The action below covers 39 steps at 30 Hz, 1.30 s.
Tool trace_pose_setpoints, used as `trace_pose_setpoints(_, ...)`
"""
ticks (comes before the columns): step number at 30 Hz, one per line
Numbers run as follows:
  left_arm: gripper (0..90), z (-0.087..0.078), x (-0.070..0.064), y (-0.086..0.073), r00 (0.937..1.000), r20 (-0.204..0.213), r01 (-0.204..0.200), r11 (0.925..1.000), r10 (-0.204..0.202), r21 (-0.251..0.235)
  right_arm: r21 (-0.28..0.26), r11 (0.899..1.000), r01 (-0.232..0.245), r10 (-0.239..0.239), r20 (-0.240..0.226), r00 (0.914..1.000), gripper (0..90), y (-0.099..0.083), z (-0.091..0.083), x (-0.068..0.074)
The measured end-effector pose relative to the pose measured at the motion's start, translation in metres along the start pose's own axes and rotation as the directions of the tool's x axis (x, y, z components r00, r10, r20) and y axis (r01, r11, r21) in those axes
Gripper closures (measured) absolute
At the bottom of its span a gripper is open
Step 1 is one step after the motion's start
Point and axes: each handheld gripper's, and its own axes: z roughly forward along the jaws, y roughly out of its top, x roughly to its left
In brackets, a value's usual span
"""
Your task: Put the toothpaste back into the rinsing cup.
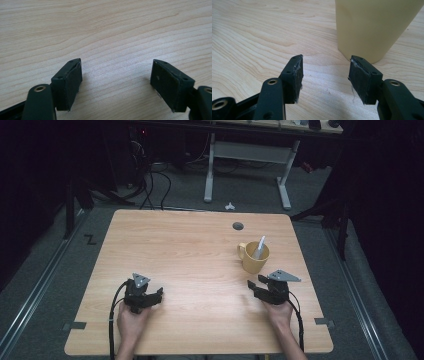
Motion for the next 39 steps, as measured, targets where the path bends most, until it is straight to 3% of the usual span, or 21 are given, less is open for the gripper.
trace_pose_setpoints(17, 25.8, 0.000, 0.000, 0.000, 1.0000, 0.000, 0.000, 1.0000, 0.000, 0.000, 0.052, 0.998, 0.029, -0.031, 0.030, 0.9991, 45.2, -0.005, 0.017, 0.002)
trace_pose_setpoints(39, 25.8, 0.000, 0.000, 0.000, 1.0000, 0.000, 0.000, 1.0000, 0.000, 0.000, 0.098, 0.993, 0.060, -0.066, 0.055, 0.9963, 44.7, -0.006, 0.024, 0.005)
